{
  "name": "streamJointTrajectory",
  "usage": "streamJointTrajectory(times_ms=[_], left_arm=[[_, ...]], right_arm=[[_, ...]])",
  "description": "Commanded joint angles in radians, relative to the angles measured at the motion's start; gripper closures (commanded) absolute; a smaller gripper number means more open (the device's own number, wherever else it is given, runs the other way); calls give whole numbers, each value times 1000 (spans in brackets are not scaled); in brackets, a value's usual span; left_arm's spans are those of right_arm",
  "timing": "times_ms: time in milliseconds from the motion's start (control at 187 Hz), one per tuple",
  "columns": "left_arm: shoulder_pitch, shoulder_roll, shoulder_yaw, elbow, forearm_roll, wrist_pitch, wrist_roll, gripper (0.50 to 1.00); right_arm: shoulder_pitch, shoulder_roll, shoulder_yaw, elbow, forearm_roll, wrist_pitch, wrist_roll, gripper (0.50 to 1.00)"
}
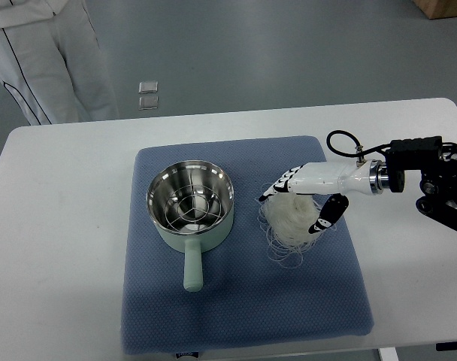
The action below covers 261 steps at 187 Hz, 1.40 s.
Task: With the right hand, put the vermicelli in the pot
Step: 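Close the right hand fingers around the vermicelli bundle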
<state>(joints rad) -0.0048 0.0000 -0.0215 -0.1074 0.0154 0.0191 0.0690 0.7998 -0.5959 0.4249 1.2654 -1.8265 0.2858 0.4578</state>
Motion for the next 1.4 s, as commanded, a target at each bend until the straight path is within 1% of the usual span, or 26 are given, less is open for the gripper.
streamJointTrajectory(times_ms=[0, 150, 381, 531, 558, 600, 633, 654, 670, 686, 692, 697, 713, 729, 772, 777, 858, 863, 879, 885, 906, 911, 927, 938, 1249, 1394], left_arm=[[0, 0, 0, 0, 0, 1, 0, 500], [0, 0, 0, 0, 0, 1, 0, 500], [0, 0, 0, 0, 0, -1, 0, 500], [0, 0, 0, 0, 0, 1, 0, 500], [0, 0, 0, 0, 0, 1, 0, 500], [0, 0, 0, 0, 0, 1, 0, 500], [0, 0, 0, 0, 0, 1, 0, 500], [0, 0, 0, 0, 0, 1, 0, 500], [0, 0, 0, 0, 0, 1, 0, 500], [0, 0, 0, 0, 0, 1, 0, 500], [0, 0, 0, 0, 0, 1, 0, 500], [0, 0, 0, 0, 0, 1, 0, 500], [0, 0, 0, 0, 0, 1, 0, 500], [0, 0, 0, 0, 0, 1, 0, 500], [0, 0, 0, 0, 0, 1, 0, 500], [0, 0, 0, 0, 0, 1, 0, 500], [0, 0, 0, 0, 0, 1, 0, 500], [0, 0, 0, 0, 0, 1, 0, 500], [-1, 0, 0, 0, 0, 1, 0, 500], [0, 0, 0, 0, 0, -1, 0, 500], [0, 0, 0, 0, 0, 1, 0, 500], [0, 0, 0, 0, 0, 1, 0, 500], [0, 0, 0, 0, 0, -1, 0, 500], [0, 0, 0, 0, 0, 1, 0, 500], [0, 0, 0, 0, 0, 1, 0, 500], [0, 0, 0, 0, 0, 1, 0, 500]], right_arm=[[-13, 1, 0, -14, -22, -20, -2, 599], [-14, 7, -2, -37, -25, -27, -36, 601], [-16, 10, -29, -40, -25, -40, -37, 609], [-17, 27, -37, -40, -30, -50, -48, 642], [-17, 27, -37, -41, -30, -50, -51, 668], [-17, 27, -37, -41, -30, -50, -53, 687], [-17, 27, -37, -43, -30, -50, -53, 717], [-19, 27, -37, -43, -30, -50, -53, 724], [-17, 27, -37, -43, -30, -50, -53, 744], [-17, 27, -37, -44, -30, -50, -53, 752], [-17, 27, -37, -44, -30, -50, -53, 764], [-17, 27, -37, -44, -30, -50, -53, 765], [-17, 27, -37, -47, -30, -50, -53, 787], [-17, 27, -37, -49, -30, -50, -53, 795], [-17, 27, -37, -52, -30, -50, -53, 836], [-17, 27, -37, -52, -30, -50, -53, 848], [-19, 27, -37, -54, -30, -50, -53, 906], [-19, 27, -37, -54, -30, -50, -53, 920], [-19, 27, -37, -54, -30, -50, -53, 932], [-19, 27, -37, -54, -30, -50, -53, 944], [-19, 28, -37, -54, -30, -50, -53, 955], [-19, 28, -37, -54, -30, -50, -53, 967], [-19, 28, -37, -54, -30, -50, -53, 977], [-21, 28, -37, -54, -30, -50, -53, 1000], [-24, 28, -32, -54, -25, -50, -48, 1000], [-16, 24, -11, -52, -14, -68, -47, 1000]])
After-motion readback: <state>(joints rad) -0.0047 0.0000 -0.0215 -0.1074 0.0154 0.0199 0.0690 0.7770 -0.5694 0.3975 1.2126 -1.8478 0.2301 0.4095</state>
